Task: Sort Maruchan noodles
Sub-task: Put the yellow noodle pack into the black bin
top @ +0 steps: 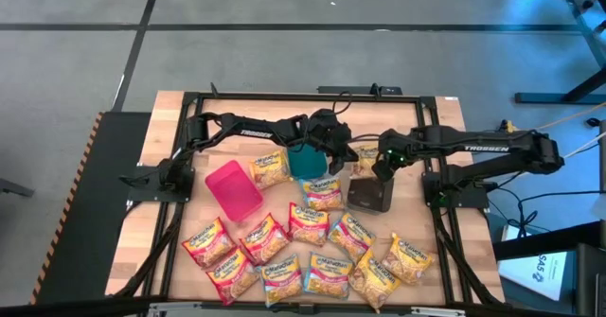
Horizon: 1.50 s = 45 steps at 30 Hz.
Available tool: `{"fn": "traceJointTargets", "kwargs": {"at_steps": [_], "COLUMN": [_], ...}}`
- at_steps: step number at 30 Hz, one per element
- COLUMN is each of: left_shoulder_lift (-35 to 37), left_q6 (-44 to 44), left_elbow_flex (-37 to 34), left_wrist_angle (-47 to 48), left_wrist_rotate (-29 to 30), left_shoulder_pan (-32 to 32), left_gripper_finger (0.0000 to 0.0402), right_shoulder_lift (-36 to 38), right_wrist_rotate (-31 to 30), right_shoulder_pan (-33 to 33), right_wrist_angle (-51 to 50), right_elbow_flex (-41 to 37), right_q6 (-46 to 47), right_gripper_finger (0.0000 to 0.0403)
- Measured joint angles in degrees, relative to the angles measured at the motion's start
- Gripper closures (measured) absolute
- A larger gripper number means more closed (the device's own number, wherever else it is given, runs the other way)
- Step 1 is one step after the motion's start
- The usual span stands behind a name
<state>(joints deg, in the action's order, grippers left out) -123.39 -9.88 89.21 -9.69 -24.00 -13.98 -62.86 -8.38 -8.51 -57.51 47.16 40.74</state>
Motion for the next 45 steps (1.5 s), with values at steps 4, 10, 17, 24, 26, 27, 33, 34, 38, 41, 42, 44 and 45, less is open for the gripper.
{"fn": "traceJointTargets", "kwargs": {"at_steps": [4, 10, 17, 24, 26, 27, 33, 34, 38, 41, 42, 44, 45], "left_shoulder_lift": [0.0, 0.0, 0.0, 0.06, 0.34, 0.41, 0.44, 0.44, 0.44, 0.59, 1.1, 2.47, 3.85], "left_q6": [0.16, -0.03, -3.19, -3.51, -3.54, -3.53, -4.46, -4.62, -4.99, -5.33, -5.68, -4.32, -2.86], "left_elbow_flex": [0.0, 0.0, 0.01, 0.11, 0.11, 0.11, 0.11, 0.11, 0.09, 0.09, 0.03, 0.0, -0.01], "left_wrist_angle": [-0.13, -0.26, 0.35, 4.98, 5.27, 5.22, 9.2, 10.66, 16.74, 20.83, 22.66, 25.03, 27.57], "left_wrist_rotate": [0.69, 0.75, -2.69, -3.92, -4.23, -4.22, -5.32, -5.56, -9.92, -17.11, -18.8, -20.23, -20.18], "left_shoulder_pan": [0.0, 0.0, 0.11, -0.02, -0.26, -0.27, -1.55, -1.94, -3.54, -4.66, -4.95, -5.2, -5.21], "left_gripper_finger": [0.034, 0.0327, 0.0327, 0.0327, 0.0327, 0.0327, 0.0327, 0.0327, 0.0327, 0.0327, 0.0327, 0.0328, 0.033], "right_shoulder_lift": [-0.05, -0.05, -0.05, -0.04, -0.03, -0.03, -0.03, -0.03, -0.03, 0.33, 0.69, 1.13, 1.58], "right_wrist_rotate": [0.11, -0.11, -0.54, 0.6, 1.33, 1.45, 3.23, 3.5, 5.31, 8.38, 9.2, 9.24, 8.9], "right_shoulder_pan": [0.0, 0.0, 0.0, 0.0, 0.0, 0.0, 0.0, 0.0, -0.05, -0.13, -0.13, -0.11, -0.11], "right_wrist_angle": [-0.7, -0.91, -0.98, -1.17, -1.25, -1.39, -4.41, -5.04, -6.5, -6.81, -6.91, -7.34, -7.26], "right_elbow_flex": [0.0, 0.0, 0.0, 0.0, 0.0, 0.0, 0.0, 0.0, 0.0, 0.0, 0.04, 0.7, 1.35], "right_q6": [0.67, 0.8, 0.9, 0.82, 0.84, 0.84, 1.13, 1.15, 0.75, -0.58, -0.76, -0.93, -1.15], "right_gripper_finger": [0.0403, 0.0403, 0.0398, 0.0358, 0.0343, 0.0336, 0.0296, 0.029, 0.0272, 0.0267, 0.0268, 0.0271, 0.0273]}}
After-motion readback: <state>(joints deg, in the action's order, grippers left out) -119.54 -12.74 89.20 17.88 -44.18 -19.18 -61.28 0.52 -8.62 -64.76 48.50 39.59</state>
